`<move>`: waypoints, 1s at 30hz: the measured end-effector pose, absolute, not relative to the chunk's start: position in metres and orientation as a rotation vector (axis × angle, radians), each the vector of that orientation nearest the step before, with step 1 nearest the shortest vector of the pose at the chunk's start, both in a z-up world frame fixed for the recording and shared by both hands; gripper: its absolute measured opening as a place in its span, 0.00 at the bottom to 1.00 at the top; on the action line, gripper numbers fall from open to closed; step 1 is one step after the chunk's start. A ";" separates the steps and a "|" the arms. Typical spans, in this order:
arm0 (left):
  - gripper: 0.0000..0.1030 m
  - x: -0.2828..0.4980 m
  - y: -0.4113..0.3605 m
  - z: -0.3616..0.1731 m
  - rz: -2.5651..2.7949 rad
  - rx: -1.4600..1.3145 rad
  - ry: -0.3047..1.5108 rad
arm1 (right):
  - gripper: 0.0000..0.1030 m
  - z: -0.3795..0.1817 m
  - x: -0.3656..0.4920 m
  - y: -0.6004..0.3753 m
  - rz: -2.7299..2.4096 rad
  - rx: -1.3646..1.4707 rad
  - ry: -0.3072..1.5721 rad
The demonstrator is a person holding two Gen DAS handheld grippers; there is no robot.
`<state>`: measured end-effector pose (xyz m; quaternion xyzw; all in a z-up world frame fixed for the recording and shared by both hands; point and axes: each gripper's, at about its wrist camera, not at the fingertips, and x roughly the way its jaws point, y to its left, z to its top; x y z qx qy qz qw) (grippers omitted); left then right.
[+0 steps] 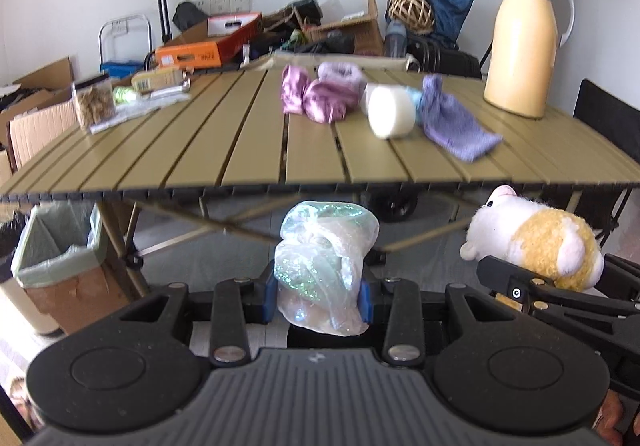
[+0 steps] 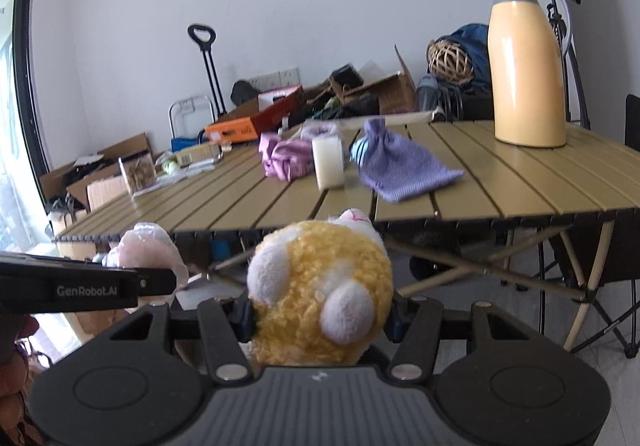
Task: Collect trash
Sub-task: 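Carry the plastic bag and plush toy down toward the black bin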
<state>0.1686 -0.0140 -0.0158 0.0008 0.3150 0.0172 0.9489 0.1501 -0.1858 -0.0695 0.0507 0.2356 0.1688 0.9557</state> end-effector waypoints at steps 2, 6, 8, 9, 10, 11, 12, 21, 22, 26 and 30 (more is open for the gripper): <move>0.37 0.165 -0.012 -0.025 0.034 -0.001 0.664 | 0.54 -0.076 0.147 -0.183 0.344 0.089 0.506; 0.37 0.161 -0.009 -0.044 0.034 -0.011 0.713 | 0.54 -0.092 0.142 -0.180 0.342 0.073 0.567; 0.37 0.160 -0.007 -0.055 0.037 -0.016 0.739 | 0.54 -0.101 0.141 -0.179 0.341 0.073 0.604; 0.37 0.159 -0.006 -0.060 0.038 -0.019 0.752 | 0.54 -0.106 0.141 -0.178 0.341 0.070 0.623; 0.37 0.159 -0.005 -0.065 0.039 -0.023 0.767 | 0.54 -0.111 0.140 -0.176 0.340 0.066 0.642; 0.37 0.159 -0.004 -0.071 0.040 -0.025 0.782 | 0.54 -0.116 0.138 -0.176 0.340 0.062 0.659; 0.37 0.159 -0.003 -0.076 0.043 -0.026 0.796 | 0.54 -0.121 0.137 -0.175 0.340 0.056 0.676; 0.37 0.171 0.011 -0.122 0.056 -0.052 0.945 | 0.54 -0.150 0.144 -0.168 0.309 0.008 0.805; 0.37 0.172 0.012 -0.127 0.060 -0.054 0.961 | 0.54 -0.153 0.145 -0.168 0.302 0.005 0.819; 0.37 0.177 0.019 -0.140 0.079 -0.062 1.010 | 0.54 -0.164 0.152 -0.171 0.275 0.006 0.872; 0.37 0.181 0.024 -0.154 0.105 -0.064 1.055 | 0.54 -0.174 0.156 -0.177 0.241 0.017 0.911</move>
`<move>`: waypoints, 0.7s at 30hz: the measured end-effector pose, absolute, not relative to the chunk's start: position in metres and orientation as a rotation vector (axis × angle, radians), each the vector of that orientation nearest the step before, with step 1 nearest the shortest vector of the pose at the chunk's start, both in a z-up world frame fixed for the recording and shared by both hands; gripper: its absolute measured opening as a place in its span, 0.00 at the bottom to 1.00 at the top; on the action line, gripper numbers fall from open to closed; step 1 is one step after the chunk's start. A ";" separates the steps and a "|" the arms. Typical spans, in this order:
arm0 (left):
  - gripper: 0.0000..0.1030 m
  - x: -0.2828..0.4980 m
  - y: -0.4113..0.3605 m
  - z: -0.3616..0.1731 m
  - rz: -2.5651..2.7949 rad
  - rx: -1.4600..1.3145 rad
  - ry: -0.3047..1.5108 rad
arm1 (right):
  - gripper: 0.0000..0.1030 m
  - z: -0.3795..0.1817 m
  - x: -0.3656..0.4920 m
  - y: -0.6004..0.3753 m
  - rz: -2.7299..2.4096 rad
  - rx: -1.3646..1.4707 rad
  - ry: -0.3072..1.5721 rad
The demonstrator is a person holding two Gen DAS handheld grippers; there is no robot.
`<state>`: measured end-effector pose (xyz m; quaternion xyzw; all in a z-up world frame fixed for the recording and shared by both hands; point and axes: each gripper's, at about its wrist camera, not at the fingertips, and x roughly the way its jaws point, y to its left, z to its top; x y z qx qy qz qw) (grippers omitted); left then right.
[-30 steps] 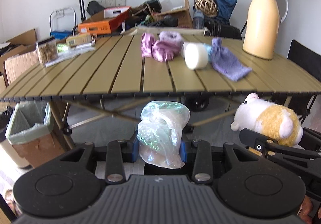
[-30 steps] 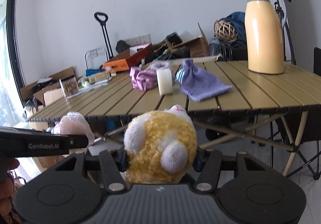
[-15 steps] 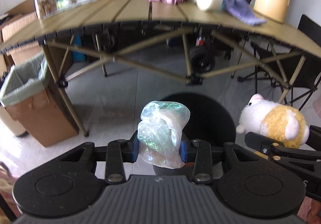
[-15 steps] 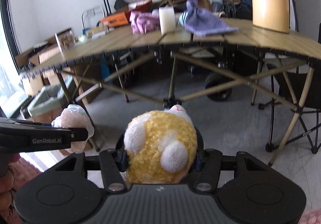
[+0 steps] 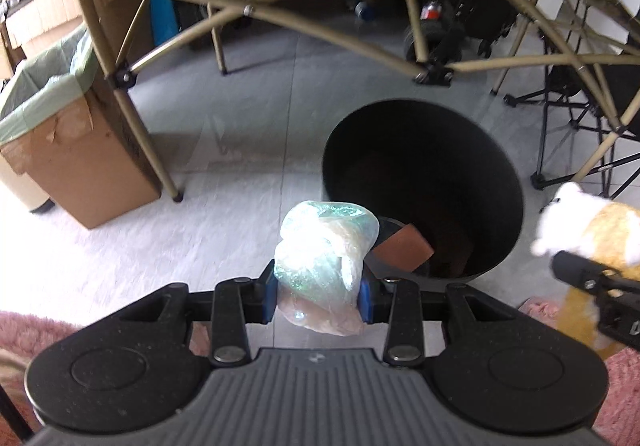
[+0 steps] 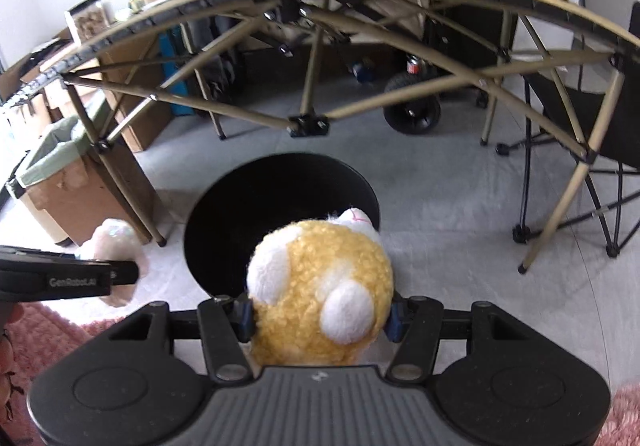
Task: Collect trash
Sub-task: 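Carry the plastic bag and plush toy down toward the black bin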
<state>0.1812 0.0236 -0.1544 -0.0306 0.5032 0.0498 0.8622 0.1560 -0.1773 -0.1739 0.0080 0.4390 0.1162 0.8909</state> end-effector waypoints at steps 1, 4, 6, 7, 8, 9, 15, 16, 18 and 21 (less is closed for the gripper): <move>0.37 0.182 0.025 -0.158 0.111 -0.064 1.067 | 0.54 -0.176 0.158 -0.179 0.232 0.019 0.919; 0.37 0.186 0.028 -0.166 0.128 -0.065 1.096 | 0.54 -0.181 0.162 -0.184 0.204 0.026 0.942; 0.37 0.188 0.030 -0.170 0.137 -0.068 1.112 | 0.54 -0.186 0.166 -0.187 0.186 0.030 0.958; 0.37 0.189 0.031 -0.172 0.142 -0.069 1.118 | 0.54 -0.188 0.168 -0.189 0.177 0.033 0.967; 0.37 0.190 0.031 -0.173 0.146 -0.070 1.124 | 0.54 -0.190 0.170 -0.191 0.171 0.036 0.976; 0.37 0.191 0.032 -0.174 0.149 -0.072 1.129 | 0.54 -0.192 0.171 -0.192 0.164 0.039 0.984; 0.37 0.195 0.031 -0.179 0.159 -0.071 1.152 | 0.54 -0.197 0.175 -0.199 0.145 0.048 1.001; 0.37 0.196 0.031 -0.179 0.157 -0.073 1.153 | 0.54 -0.197 0.176 -0.199 0.142 0.050 1.003; 0.37 0.198 0.031 -0.179 0.159 -0.070 1.156 | 0.54 -0.198 0.178 -0.200 0.138 0.054 1.005; 0.37 0.200 0.032 -0.179 0.169 -0.074 1.158 | 0.54 -0.200 0.181 -0.202 0.132 0.059 1.012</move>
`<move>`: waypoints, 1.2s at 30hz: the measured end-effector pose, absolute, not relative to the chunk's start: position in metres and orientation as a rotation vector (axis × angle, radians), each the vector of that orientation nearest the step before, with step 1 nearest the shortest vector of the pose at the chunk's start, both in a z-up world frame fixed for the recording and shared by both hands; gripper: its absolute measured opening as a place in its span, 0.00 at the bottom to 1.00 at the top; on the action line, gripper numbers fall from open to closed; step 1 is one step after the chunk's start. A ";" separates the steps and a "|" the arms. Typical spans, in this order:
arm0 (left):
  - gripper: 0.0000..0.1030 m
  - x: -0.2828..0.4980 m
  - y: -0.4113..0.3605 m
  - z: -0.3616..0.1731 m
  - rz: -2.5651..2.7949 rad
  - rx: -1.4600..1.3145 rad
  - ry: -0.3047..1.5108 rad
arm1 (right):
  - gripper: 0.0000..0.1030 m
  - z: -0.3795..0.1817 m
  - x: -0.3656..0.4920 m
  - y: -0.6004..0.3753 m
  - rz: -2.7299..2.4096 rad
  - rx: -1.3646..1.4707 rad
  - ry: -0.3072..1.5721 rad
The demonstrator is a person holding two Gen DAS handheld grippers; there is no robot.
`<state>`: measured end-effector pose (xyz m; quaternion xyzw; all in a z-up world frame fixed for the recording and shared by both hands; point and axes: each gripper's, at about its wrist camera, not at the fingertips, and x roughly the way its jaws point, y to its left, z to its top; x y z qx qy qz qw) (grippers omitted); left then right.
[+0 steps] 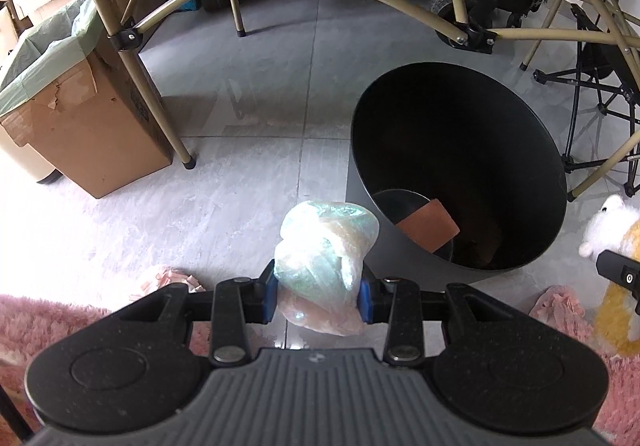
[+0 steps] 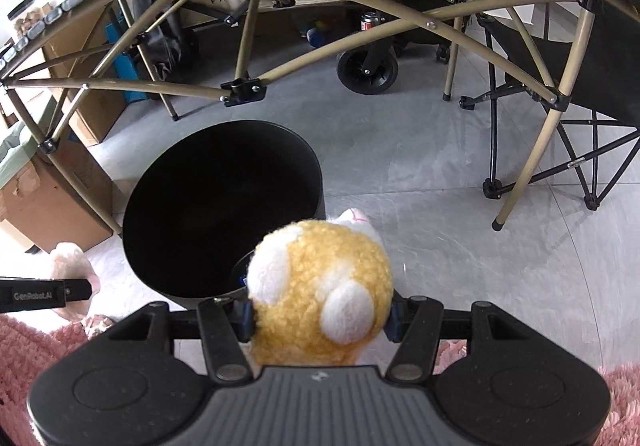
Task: Collect trash
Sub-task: 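Carry the plastic bag and plush toy down toward the black bin, then lower the plastic bag into the black bin and open the left tool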
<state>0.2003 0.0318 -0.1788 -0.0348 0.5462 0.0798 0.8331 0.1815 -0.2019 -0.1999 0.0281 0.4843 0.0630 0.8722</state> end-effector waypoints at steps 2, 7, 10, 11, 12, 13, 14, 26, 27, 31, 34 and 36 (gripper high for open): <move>0.37 0.202 0.033 -0.176 0.180 -0.082 1.149 | 0.54 -0.201 0.182 -0.202 0.129 0.061 1.018; 0.37 0.206 0.031 -0.168 0.193 -0.072 1.116 | 0.54 -0.202 0.189 -0.206 0.116 0.074 1.021; 0.37 0.212 0.028 -0.163 0.193 -0.065 1.105 | 0.54 -0.201 0.192 -0.209 0.107 0.086 1.018; 0.37 0.214 0.027 -0.162 0.190 -0.064 1.101 | 0.54 -0.201 0.194 -0.211 0.104 0.090 1.015; 0.37 0.216 0.026 -0.160 0.187 -0.060 1.097 | 0.54 -0.201 0.195 -0.212 0.100 0.093 1.012; 0.37 0.218 0.024 -0.158 0.183 -0.055 1.092 | 0.54 -0.200 0.196 -0.214 0.096 0.097 1.009; 0.37 0.220 0.022 -0.157 0.178 -0.053 1.087 | 0.54 -0.200 0.198 -0.215 0.091 0.101 1.005; 0.37 0.245 -0.016 -0.155 0.086 -0.005 1.094 | 0.54 -0.194 0.217 -0.241 0.034 0.177 0.979; 0.37 0.247 -0.020 -0.155 0.078 0.000 1.096 | 0.54 -0.194 0.218 -0.242 0.030 0.182 0.980; 0.37 0.256 -0.033 -0.154 0.048 0.012 1.090 | 0.54 -0.194 0.222 -0.247 0.024 0.200 0.978; 0.37 0.262 -0.044 -0.154 0.025 0.024 1.085 | 0.54 -0.193 0.222 -0.249 0.024 0.208 0.967; 0.37 0.267 -0.051 -0.153 0.012 0.034 1.082 | 0.54 -0.191 0.220 -0.250 0.020 0.214 0.959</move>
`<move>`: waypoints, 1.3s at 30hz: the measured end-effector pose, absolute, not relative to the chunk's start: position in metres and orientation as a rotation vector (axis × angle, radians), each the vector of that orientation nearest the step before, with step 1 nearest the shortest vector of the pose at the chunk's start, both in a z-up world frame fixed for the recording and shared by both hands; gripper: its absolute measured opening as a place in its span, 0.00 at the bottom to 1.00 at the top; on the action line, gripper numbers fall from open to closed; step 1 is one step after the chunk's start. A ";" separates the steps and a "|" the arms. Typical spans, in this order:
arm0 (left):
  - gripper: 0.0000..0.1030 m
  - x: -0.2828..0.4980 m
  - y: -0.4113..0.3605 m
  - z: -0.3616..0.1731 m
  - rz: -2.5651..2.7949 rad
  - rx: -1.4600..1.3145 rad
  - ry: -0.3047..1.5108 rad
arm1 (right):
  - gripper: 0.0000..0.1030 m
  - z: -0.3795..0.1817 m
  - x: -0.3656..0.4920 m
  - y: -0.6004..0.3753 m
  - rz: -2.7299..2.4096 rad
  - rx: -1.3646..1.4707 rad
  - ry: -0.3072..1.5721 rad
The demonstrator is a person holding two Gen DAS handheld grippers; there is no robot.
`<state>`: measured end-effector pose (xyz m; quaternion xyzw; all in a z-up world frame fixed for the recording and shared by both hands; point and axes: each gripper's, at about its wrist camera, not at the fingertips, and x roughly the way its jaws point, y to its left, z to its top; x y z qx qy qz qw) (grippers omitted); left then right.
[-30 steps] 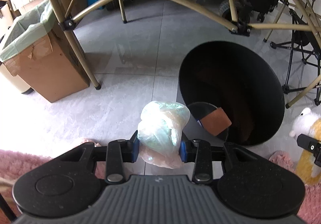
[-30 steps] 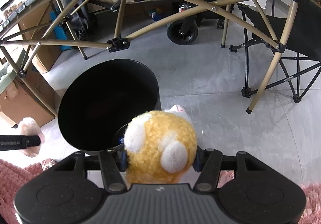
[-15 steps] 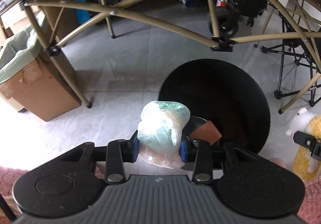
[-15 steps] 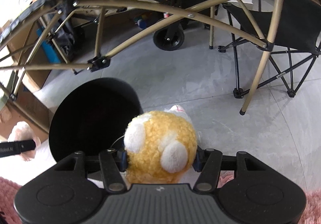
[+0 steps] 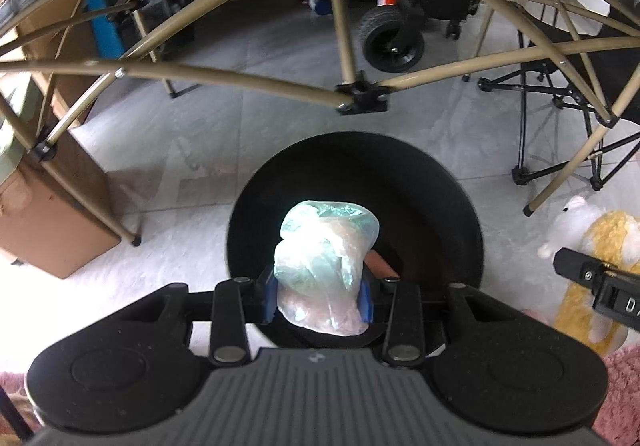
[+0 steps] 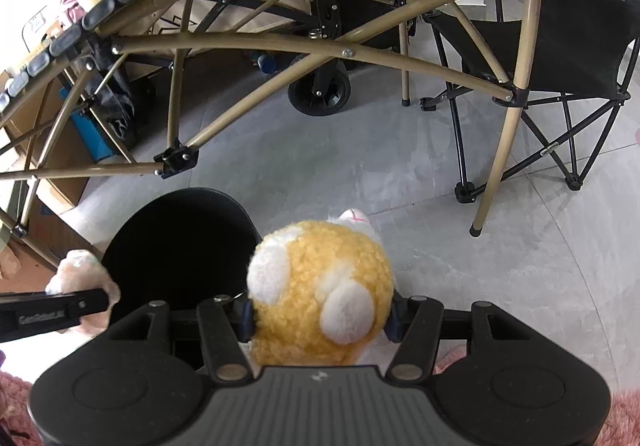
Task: Collect trash
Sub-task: 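Lower the plastic bag into the black bin and open the left tool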
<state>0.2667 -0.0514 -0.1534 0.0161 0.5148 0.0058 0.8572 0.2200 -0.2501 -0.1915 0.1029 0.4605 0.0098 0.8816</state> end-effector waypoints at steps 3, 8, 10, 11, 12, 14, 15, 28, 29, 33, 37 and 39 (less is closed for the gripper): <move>0.37 0.273 -0.060 -0.155 -0.003 0.042 1.081 | 0.54 -0.191 0.219 -0.251 0.017 0.221 0.954; 0.37 0.284 -0.072 -0.159 -0.023 0.043 1.094 | 0.54 -0.192 0.220 -0.254 0.007 0.229 0.956; 0.37 0.287 -0.076 -0.163 -0.030 0.040 1.107 | 0.54 -0.192 0.220 -0.254 0.001 0.233 0.955; 0.37 0.289 -0.079 -0.164 -0.032 0.038 1.114 | 0.54 -0.193 0.220 -0.254 -0.002 0.234 0.955; 0.37 0.291 -0.081 -0.166 -0.033 0.037 1.120 | 0.54 -0.193 0.221 -0.254 -0.003 0.233 0.954; 0.37 0.294 -0.085 -0.170 -0.036 0.034 1.132 | 0.54 -0.194 0.222 -0.255 -0.005 0.233 0.956; 0.37 0.296 -0.087 -0.172 -0.036 0.031 1.138 | 0.54 -0.194 0.222 -0.256 -0.007 0.234 0.958; 0.37 0.320 -0.087 -0.210 0.034 -0.087 1.291 | 0.54 -0.197 0.224 -0.257 -0.017 0.230 0.962; 0.37 0.322 -0.085 -0.213 0.045 -0.101 1.304 | 0.54 -0.197 0.224 -0.257 -0.018 0.229 0.962; 0.37 0.326 -0.081 -0.224 0.080 -0.125 1.339 | 0.54 -0.198 0.225 -0.259 -0.025 0.225 0.966; 0.39 0.326 -0.078 -0.228 0.098 -0.126 1.350 | 0.54 -0.199 0.225 -0.261 -0.028 0.227 0.969; 0.43 0.324 -0.077 -0.227 0.101 -0.132 1.351 | 0.54 -0.199 0.225 -0.261 -0.025 0.225 0.969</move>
